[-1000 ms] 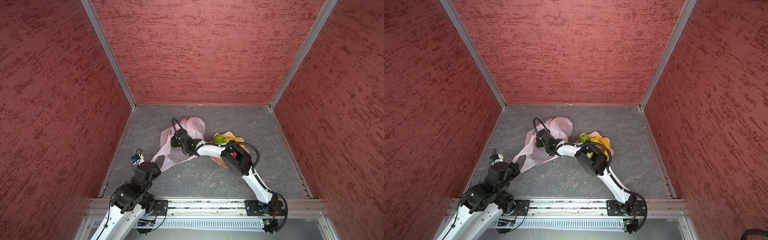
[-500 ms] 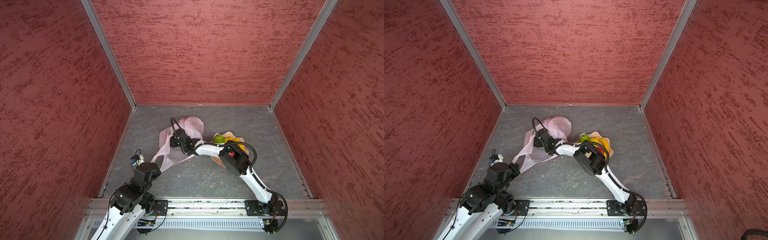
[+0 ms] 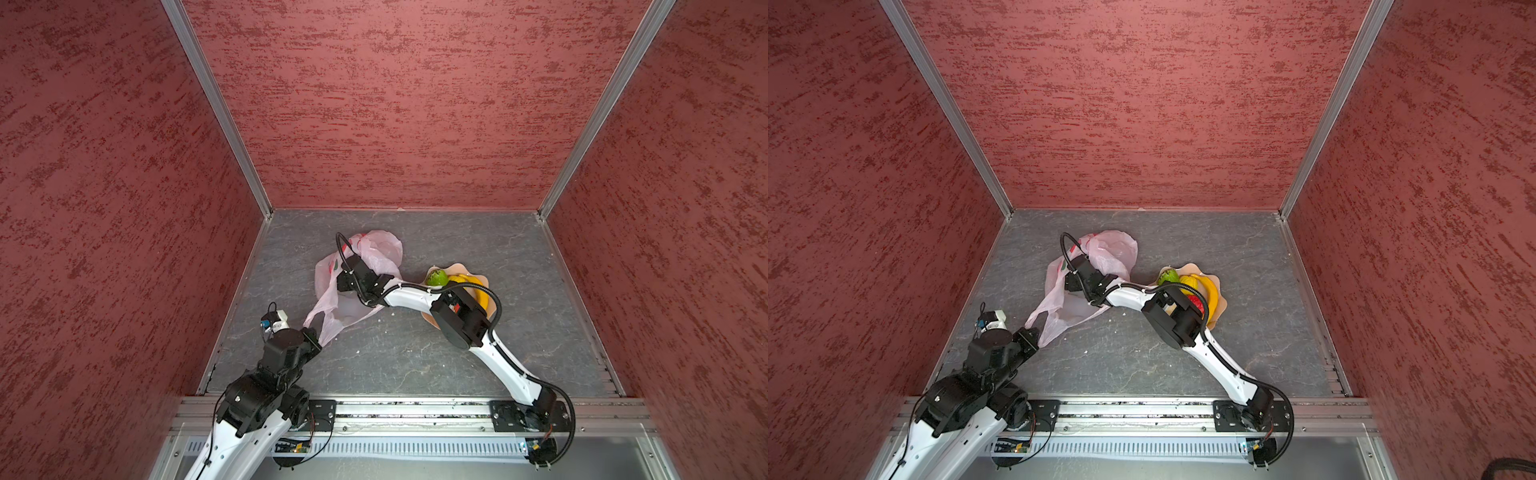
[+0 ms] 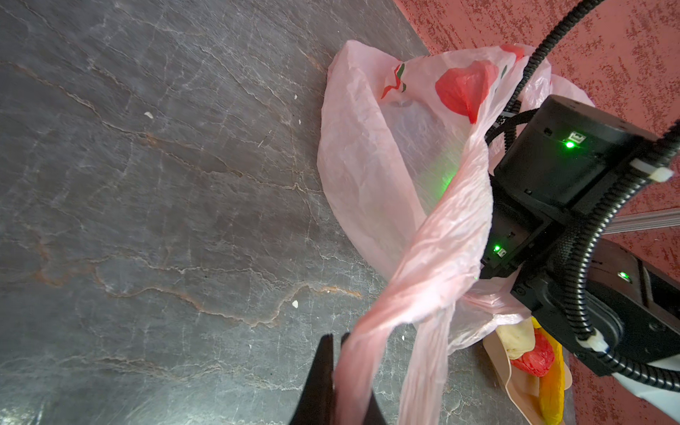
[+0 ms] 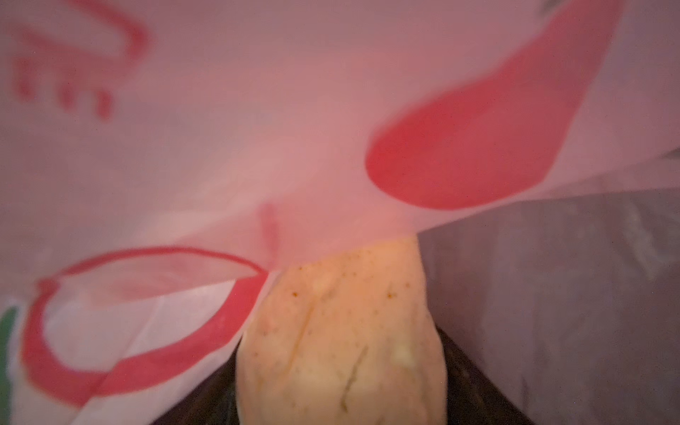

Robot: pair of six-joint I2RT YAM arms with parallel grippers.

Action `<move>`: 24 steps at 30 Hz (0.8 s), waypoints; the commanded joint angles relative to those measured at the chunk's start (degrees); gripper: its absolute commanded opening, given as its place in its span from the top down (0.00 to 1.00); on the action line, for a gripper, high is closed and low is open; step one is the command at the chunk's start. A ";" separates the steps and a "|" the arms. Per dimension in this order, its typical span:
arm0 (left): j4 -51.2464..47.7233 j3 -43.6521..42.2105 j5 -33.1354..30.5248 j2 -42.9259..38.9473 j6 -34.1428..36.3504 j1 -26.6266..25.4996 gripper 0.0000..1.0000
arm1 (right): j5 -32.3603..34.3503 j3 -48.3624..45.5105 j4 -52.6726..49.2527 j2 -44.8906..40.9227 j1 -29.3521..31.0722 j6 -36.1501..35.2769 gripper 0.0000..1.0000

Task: Take the fake fruits out of the plastic bag
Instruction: 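Close the right gripper on the cream pear inside the bag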

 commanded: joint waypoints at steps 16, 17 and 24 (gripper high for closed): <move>-1.64 0.26 -0.27 -0.26 -0.10 0.28 0.91 | -1.47 2.05 -0.17 1.95 -1.87 0.21 0.51; -1.44 0.21 -0.39 -0.18 -0.07 0.22 0.91 | -1.78 1.66 0.06 1.53 -1.87 0.11 0.53; 1.48 -0.42 -0.70 1.57 -0.16 0.35 0.91 | -3.73 -3.60 1.80 -3.60 -1.89 -0.12 0.62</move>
